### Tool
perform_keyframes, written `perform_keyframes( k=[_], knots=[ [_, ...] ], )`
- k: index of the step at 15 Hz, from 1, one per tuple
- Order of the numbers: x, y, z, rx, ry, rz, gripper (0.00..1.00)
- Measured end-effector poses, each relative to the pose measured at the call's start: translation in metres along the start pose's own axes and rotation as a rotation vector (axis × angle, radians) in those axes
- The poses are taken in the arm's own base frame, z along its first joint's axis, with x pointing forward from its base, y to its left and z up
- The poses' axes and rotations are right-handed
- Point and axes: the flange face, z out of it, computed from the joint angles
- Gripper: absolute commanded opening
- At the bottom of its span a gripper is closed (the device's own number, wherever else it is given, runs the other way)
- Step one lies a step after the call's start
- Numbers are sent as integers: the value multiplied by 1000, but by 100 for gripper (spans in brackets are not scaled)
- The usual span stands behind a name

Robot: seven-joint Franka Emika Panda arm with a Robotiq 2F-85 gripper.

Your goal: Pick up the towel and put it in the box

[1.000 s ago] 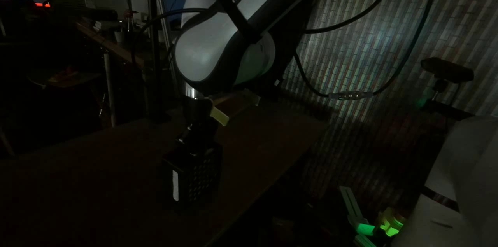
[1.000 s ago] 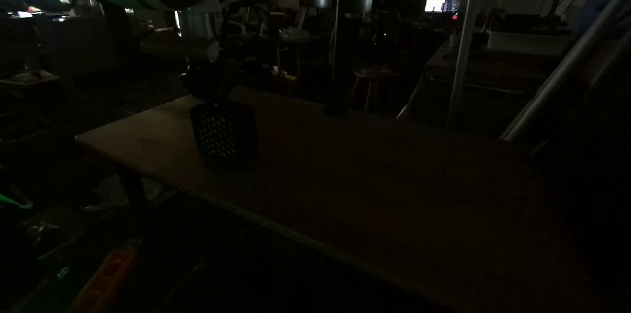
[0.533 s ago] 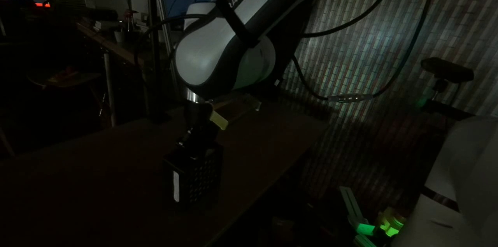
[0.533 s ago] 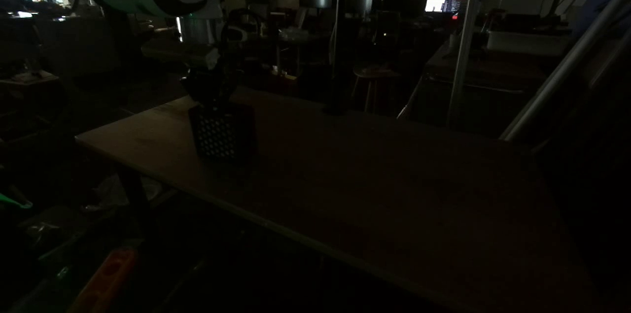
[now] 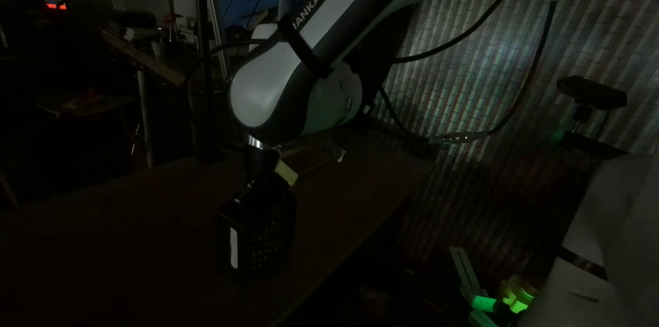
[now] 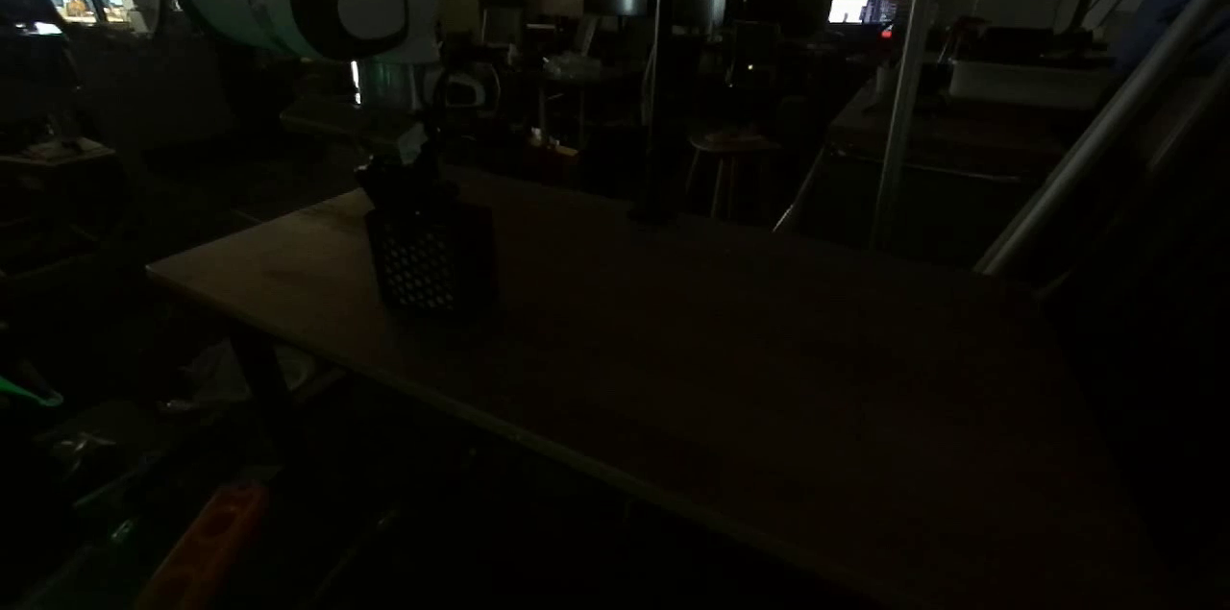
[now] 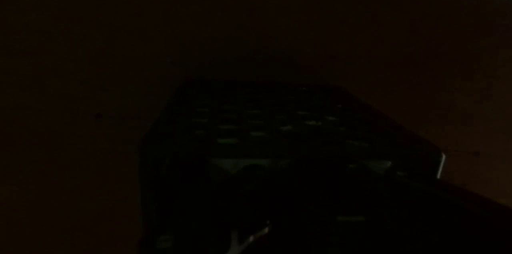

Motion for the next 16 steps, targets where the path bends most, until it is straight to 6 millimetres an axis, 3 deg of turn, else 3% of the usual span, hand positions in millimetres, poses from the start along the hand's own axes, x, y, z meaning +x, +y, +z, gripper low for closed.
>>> perform_keyframes(
  k=[16],
  knots=[
    [3, 0, 32, 98, 27, 4, 12]
  ],
)
